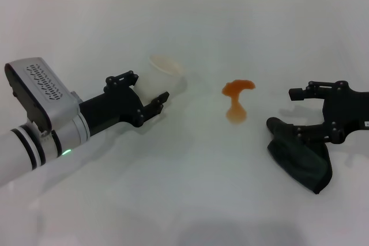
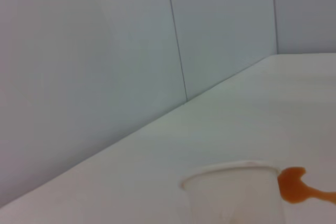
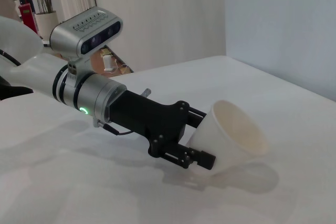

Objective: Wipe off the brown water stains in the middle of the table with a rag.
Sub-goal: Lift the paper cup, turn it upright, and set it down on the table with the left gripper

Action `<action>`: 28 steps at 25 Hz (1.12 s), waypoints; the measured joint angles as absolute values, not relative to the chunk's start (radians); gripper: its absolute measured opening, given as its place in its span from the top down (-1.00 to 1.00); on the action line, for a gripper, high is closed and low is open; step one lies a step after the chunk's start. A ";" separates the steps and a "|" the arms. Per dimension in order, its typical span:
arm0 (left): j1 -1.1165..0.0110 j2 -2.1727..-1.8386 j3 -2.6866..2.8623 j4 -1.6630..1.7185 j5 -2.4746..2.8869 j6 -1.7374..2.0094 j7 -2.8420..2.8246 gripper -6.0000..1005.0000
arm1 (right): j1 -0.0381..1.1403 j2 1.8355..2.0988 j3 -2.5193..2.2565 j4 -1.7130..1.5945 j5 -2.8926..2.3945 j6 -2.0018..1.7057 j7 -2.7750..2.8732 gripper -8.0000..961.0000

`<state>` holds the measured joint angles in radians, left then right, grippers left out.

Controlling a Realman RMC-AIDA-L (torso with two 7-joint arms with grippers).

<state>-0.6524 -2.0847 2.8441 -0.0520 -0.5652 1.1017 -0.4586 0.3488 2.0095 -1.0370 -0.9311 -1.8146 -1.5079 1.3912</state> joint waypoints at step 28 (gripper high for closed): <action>-0.619 -2.081 2.846 -0.046 -0.531 1.120 -0.524 -0.18 | 0.345 2.010 -1.037 -0.936 -1.815 -1.516 1.392 -0.72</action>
<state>-0.6191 -2.0813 2.8456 -0.0461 -0.5311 1.1199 -0.5239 0.3449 2.0095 -1.0369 -0.9362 -1.8147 -1.5155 1.3920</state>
